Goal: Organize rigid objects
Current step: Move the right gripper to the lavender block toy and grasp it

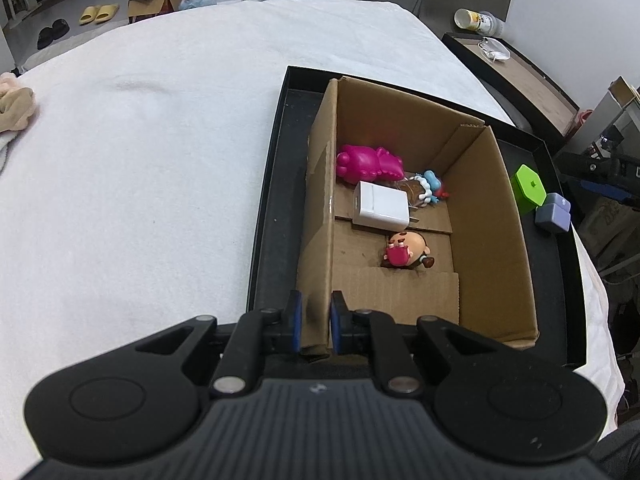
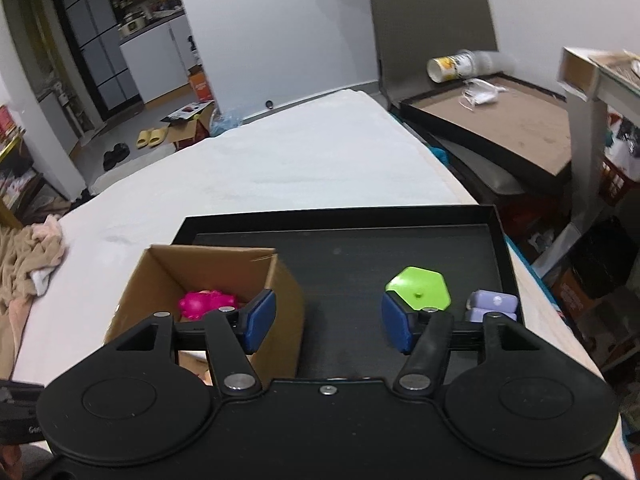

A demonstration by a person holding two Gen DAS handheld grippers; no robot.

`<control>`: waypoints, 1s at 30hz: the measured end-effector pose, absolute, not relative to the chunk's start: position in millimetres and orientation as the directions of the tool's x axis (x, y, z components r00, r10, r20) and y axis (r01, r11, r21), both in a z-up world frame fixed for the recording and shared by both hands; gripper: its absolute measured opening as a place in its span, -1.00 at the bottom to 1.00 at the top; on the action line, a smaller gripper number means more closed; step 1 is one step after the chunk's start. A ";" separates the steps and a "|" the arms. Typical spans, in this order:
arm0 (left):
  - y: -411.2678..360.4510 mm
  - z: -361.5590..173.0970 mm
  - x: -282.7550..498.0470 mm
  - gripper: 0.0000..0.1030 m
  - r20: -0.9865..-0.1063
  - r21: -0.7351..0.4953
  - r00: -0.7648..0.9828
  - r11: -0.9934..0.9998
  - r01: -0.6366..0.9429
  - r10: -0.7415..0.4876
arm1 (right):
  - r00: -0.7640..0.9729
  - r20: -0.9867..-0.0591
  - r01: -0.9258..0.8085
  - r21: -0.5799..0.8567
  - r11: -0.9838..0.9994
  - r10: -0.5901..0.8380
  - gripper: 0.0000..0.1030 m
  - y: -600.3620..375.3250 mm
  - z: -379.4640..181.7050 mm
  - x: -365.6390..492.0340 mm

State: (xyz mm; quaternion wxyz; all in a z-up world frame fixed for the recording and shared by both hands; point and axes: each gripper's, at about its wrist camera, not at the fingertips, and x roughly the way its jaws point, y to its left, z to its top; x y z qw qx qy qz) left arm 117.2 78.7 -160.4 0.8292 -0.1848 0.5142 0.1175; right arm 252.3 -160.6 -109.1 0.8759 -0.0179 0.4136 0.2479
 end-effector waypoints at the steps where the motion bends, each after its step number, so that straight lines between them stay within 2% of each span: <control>1: 78.7 -160.5 117.1 -0.74 -0.896 -0.186 0.443 0.904 -0.385 0.005 | 0.539 -0.734 -0.439 0.174 0.882 0.413 0.14 -163.2 -109.8 255.2; 9: 78.4 -161.8 116.3 -0.74 -0.898 -0.187 0.440 0.904 -0.384 0.001 | 0.562 -0.745 -0.362 0.169 0.917 0.359 0.14 -192.9 -115.6 273.0; 20: 80.6 -162.9 117.9 -0.74 -0.903 -0.196 0.429 0.901 -0.387 -0.012 | 0.563 -0.771 -0.182 0.237 0.954 0.298 0.14 -235.4 -136.9 304.4; 30: 80.5 -166.4 120.1 -0.74 -0.908 -0.197 0.418 0.901 -0.387 -0.020 | 0.555 -0.790 -0.113 0.237 0.965 0.259 0.14 -246.6 -158.1 319.7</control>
